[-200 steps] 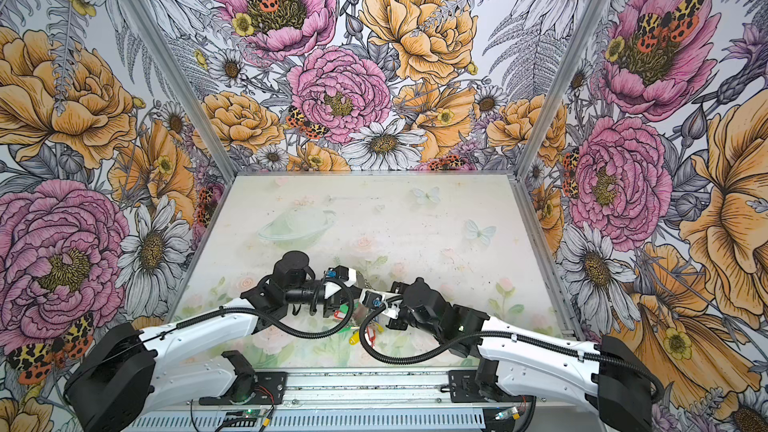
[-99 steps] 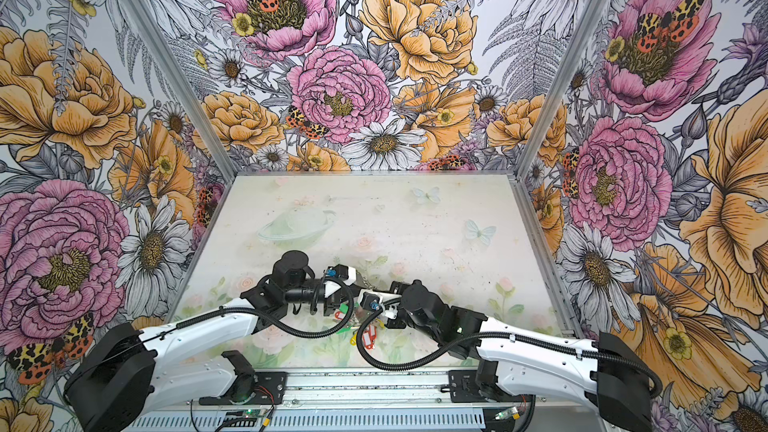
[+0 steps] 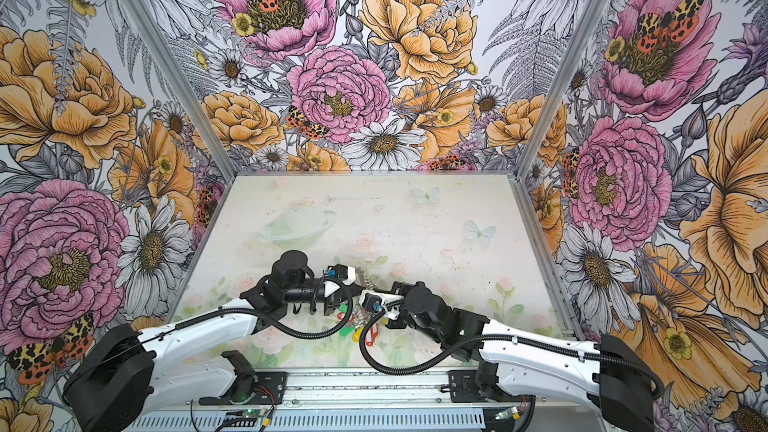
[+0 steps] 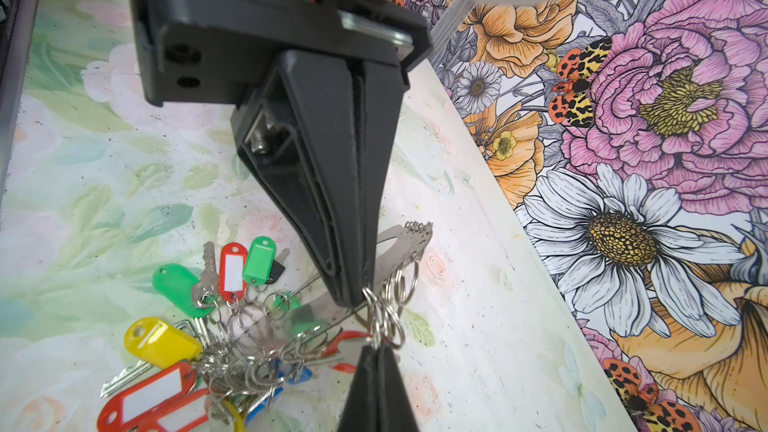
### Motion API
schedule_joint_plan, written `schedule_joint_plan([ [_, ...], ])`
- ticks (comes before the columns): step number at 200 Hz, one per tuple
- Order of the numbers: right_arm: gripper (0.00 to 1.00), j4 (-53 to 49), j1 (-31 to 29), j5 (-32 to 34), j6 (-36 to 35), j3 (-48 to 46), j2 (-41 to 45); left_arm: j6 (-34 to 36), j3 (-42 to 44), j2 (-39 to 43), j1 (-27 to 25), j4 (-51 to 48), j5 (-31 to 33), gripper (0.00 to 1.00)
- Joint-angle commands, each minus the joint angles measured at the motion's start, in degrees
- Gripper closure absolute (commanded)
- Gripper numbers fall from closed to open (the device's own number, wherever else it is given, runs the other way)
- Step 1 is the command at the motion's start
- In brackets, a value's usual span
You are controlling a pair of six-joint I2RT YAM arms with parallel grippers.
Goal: Put the keys on the keyring
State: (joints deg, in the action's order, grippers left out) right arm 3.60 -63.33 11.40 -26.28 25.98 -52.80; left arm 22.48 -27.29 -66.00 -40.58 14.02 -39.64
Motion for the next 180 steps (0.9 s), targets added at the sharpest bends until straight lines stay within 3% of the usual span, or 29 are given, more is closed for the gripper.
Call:
schedule_joint_plan([
  [1,1.0,2.97,-0.31,0.9,-0.59,-0.57,0.81,0.07,1.11,2.01,0.01,4.26,-3.27,1.0],
  [47,1.0,2.76,0.63,-1.49,2.08,-1.24,1.36,2.61,2.74,2.92,-0.49,5.77,-4.62,1.0],
  [180,1.0,-5.16,9.78,-10.14,18.88,3.71,2.26,3.11,3.29,3.69,-0.64,6.13,-2.39,1.0],
])
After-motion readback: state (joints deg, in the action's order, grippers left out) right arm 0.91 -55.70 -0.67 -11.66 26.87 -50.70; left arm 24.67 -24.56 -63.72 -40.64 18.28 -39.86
